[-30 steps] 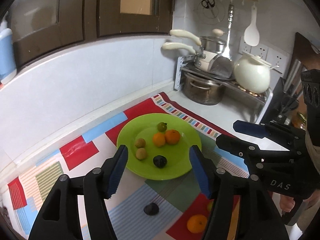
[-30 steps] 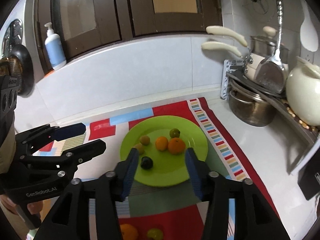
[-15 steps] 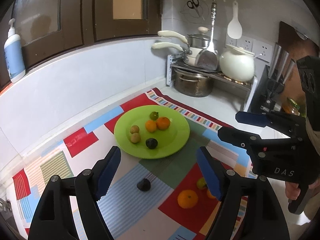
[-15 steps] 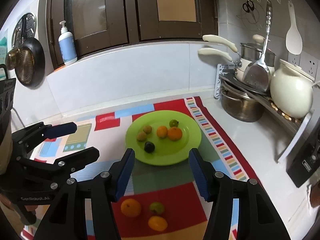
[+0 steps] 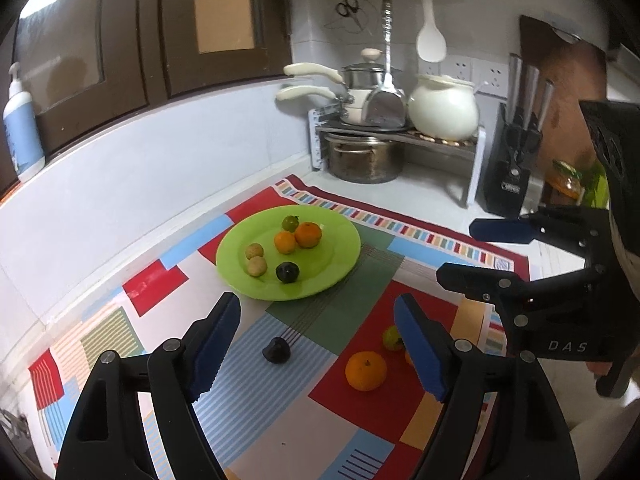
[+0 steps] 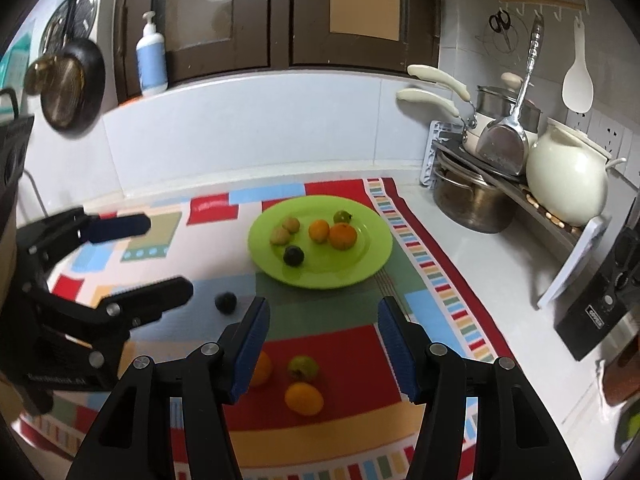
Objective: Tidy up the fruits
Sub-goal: 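Move both open grippers back toward the oranges on the mat, then grasp a large orange with the left gripper while the right gripper grasps a smaller orange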
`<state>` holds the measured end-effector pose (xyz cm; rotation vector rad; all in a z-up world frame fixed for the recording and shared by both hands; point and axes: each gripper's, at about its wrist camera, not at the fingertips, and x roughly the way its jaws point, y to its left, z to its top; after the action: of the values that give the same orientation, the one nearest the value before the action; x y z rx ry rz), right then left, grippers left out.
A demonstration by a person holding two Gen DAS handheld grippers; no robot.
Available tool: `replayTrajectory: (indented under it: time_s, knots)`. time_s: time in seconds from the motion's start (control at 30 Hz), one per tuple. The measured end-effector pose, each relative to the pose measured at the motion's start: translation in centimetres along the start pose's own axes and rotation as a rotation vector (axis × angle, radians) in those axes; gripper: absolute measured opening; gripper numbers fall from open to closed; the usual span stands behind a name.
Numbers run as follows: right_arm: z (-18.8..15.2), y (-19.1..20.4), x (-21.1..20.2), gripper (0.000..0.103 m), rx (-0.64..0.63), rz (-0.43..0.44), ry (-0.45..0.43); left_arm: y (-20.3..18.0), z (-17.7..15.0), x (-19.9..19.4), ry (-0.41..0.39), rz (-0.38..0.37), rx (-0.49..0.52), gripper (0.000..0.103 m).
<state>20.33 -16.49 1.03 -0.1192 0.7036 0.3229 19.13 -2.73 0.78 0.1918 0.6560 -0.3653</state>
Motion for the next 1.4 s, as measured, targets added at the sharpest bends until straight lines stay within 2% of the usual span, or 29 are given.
replayTrajectory:
  time_s: [0.37,0.57,0.97,1.13,1.4]
  knots:
    - [-2.6,0.7,0.9,0.057,-0.079,0.032,0.069,-2.2,-2.3,1.5,0.033,-0.075,0.143,0.079]
    - [-4.0,1.1,2.1,0.057,-0.134,0.043,0.12,-2.9,-3.5,3.4,0.076,-0.121,0.212,0.079]
    - [-6.5,1.1,5.9,0.056,-0.158,0.085,0.231,-3.0,-5.5,7.0,0.154,-0.172,0.247,0.078]
    - [-7.1,1.1,7.0,0.05,-0.155,0.112,0.261,-3.0,-5.7,8.2,0.175,-0.193,0.248,0.07]
    - [-7.2,0.4,8.0,0.042,-0.103,0.151,0.288,-2.5,-5.6,9.6,0.222,-0.241,0.159,0.057]
